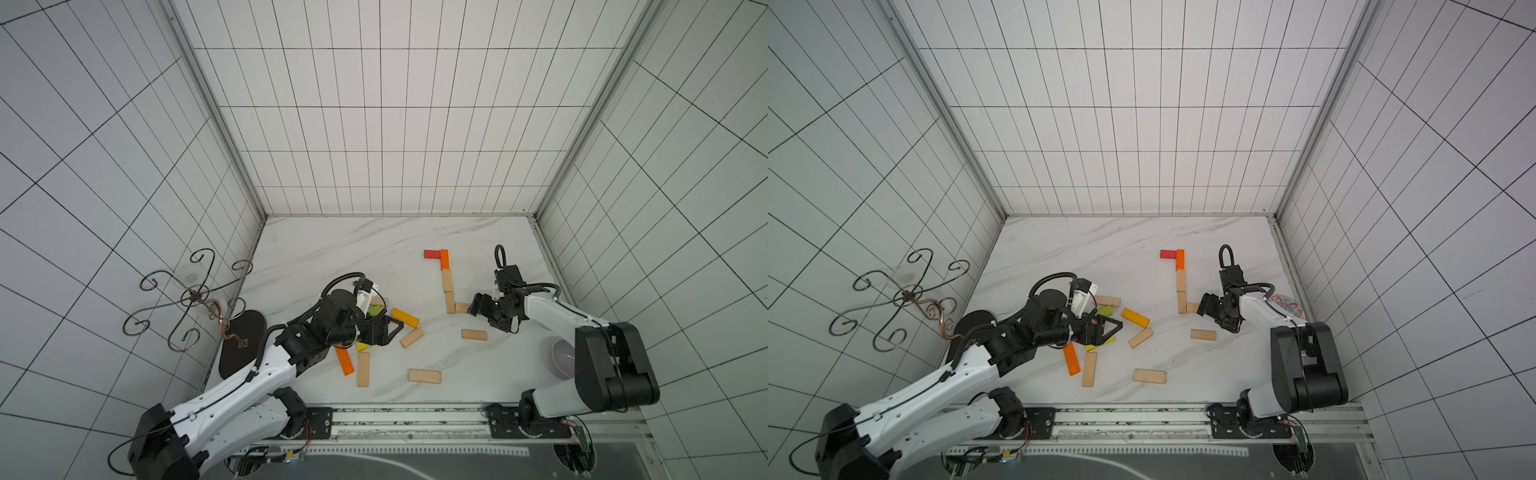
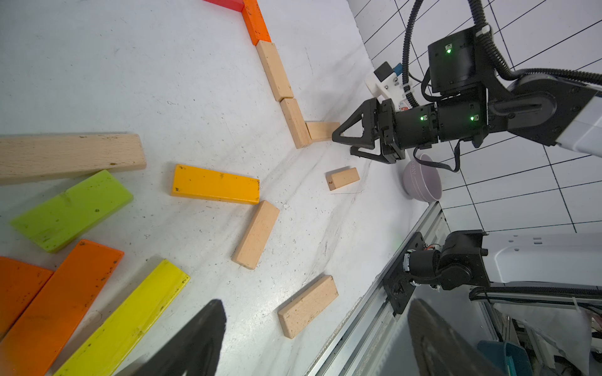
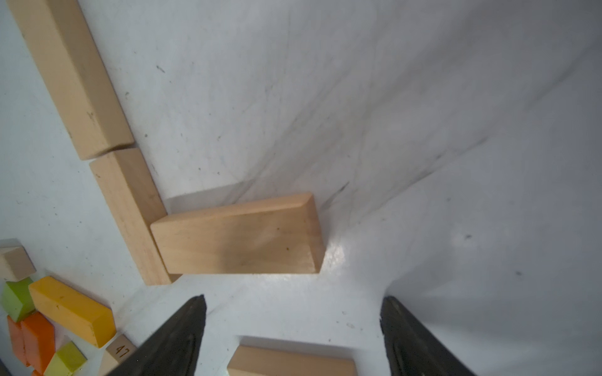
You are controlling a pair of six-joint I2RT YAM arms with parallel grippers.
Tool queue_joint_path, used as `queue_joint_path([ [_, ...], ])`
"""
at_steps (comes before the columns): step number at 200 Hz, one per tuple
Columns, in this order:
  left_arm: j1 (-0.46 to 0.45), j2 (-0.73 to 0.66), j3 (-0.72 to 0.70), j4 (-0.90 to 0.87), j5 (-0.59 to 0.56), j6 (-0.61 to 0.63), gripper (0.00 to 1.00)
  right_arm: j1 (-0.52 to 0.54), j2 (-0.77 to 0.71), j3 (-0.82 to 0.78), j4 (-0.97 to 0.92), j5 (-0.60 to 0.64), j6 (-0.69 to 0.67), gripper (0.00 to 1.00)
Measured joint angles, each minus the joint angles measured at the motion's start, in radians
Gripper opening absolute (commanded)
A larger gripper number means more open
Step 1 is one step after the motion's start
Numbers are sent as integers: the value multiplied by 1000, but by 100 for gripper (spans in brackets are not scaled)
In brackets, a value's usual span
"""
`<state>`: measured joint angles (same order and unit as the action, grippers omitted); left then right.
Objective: Assemble a giraffe with building blocks
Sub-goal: Assemble the building block at the center of the board.
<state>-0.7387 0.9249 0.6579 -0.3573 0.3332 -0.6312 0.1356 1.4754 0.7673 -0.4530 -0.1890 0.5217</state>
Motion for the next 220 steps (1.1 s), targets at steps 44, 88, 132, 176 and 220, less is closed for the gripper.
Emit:
queue_joint_path([
  [44, 0, 0, 0, 0, 0, 0, 88, 0, 35, 42, -8, 20, -60, 81],
  [88, 0, 0, 0, 0, 0, 0, 88, 0, 55, 62, -6, 10, -101, 77],
  [132, 0, 0, 0, 0, 0, -1, 88, 3, 82, 72, -8, -17, -132, 75],
  [176, 0, 0, 0, 0, 0, -1, 88, 11, 100, 97, -5, -31, -157, 75],
  [220, 0, -3, 0, 0, 0, -1, 88, 14, 107, 98, -5, -34, -173, 73],
])
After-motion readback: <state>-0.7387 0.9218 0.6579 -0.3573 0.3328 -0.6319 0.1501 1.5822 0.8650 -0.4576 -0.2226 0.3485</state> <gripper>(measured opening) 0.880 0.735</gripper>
